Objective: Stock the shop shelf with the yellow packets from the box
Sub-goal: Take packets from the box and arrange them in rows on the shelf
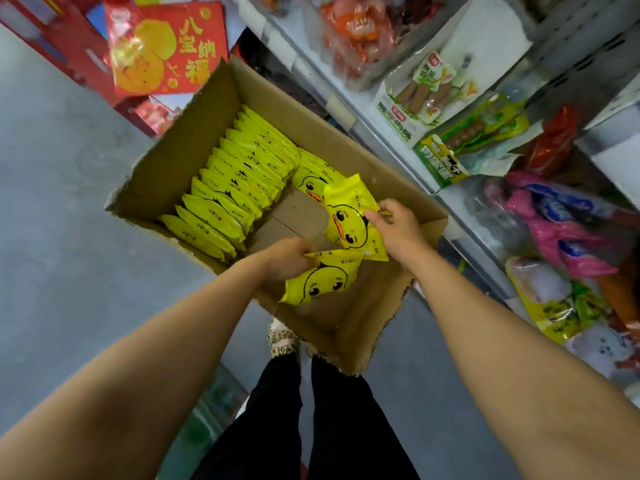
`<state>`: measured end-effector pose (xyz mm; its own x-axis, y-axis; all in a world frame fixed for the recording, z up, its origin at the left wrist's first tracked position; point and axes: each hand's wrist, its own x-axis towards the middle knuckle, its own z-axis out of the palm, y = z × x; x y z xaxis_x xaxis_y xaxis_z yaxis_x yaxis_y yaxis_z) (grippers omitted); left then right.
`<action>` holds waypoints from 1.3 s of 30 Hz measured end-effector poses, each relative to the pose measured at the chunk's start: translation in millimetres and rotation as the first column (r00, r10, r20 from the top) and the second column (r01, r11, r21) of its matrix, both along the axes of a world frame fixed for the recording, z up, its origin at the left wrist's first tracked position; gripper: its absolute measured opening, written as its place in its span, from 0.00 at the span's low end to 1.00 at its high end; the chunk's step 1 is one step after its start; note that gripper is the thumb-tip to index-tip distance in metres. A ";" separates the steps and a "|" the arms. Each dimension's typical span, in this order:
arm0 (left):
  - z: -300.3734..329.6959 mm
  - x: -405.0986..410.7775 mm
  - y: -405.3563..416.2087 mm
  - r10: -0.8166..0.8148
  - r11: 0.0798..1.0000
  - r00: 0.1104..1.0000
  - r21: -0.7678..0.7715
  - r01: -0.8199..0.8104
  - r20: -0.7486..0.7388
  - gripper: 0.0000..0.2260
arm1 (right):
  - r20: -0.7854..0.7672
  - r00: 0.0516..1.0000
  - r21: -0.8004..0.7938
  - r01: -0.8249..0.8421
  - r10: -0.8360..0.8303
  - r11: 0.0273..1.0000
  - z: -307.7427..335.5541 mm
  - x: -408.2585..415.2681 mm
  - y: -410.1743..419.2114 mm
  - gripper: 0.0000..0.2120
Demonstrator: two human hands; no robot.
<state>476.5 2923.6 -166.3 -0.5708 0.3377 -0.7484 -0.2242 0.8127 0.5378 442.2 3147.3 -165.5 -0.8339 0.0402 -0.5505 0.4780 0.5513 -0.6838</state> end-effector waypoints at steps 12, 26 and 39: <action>176.1 9.4 19.0 -0.129 0.974 0.991 0.187 0.130 -0.021 0.46 | -0.170 0.796 -0.226 0.543 -0.581 0.809 157.6 51.9 39.7 0.10; 343.7 64.0 187.9 -0.344 0.884 0.936 0.312 0.349 -0.071 0.48 | -0.174 0.704 -0.524 0.526 -0.689 0.670 336.0 169.0 186.2 0.15; 452.9 191.7 440.3 -0.569 0.705 0.763 0.296 0.645 -0.307 0.22 | -0.226 0.311 -0.770 0.523 -0.923 0.365 478.1 351.7 428.0 0.13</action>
<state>668.2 3363.9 286.6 -0.2536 0.8800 -0.4017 0.3791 0.4724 0.7957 793.9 3575.3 312.6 -0.6750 0.7178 -0.1706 -0.1057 -0.3229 -0.9405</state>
